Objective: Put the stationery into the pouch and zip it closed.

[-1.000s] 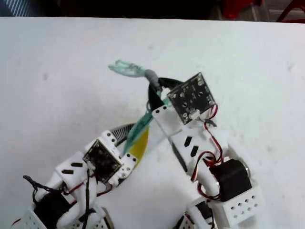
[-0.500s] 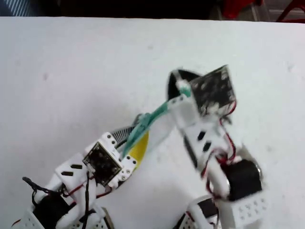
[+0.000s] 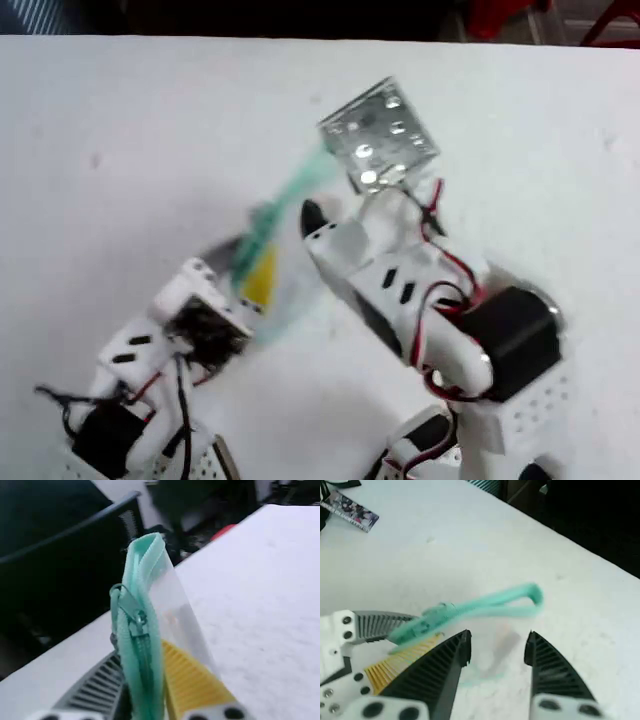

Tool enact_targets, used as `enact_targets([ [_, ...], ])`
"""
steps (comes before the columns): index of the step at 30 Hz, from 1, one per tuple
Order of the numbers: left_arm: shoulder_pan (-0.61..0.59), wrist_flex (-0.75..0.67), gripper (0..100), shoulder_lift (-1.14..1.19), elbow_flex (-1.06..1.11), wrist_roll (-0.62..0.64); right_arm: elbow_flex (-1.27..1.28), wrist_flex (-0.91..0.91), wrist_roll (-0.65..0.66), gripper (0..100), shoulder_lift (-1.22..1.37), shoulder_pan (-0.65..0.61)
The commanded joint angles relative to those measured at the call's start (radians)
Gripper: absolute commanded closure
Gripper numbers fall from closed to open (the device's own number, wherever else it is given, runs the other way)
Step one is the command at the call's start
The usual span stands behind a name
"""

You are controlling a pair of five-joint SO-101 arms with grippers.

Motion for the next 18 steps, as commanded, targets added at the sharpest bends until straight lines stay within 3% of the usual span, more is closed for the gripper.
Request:
enact_targets([
  [1, -0.220, -0.124, 98, -0.131, 0.009, -0.034, -0.057, 0.008, -0.011, 82.9, 0.008, 0.015],
  [5, -0.179, -0.184, 98, -0.117, 0.081, -0.157, -0.051, 0.005, -0.003, 82.9, 0.010, 0.018],
  [10, 0.081, -0.239, 98, -0.114, 0.341, -0.376, 0.002, 0.005, 0.071, 82.7, 0.012, 0.019],
  [14, 0.223, -0.247, 98, -0.114, 0.434, -0.427, 0.068, 0.005, 0.173, 82.7, 0.013, 0.019],
  [18, 0.234, -0.210, 98, -0.114, 0.422, -0.466, 0.129, 0.015, 0.233, 82.6, 0.022, 0.015],
])
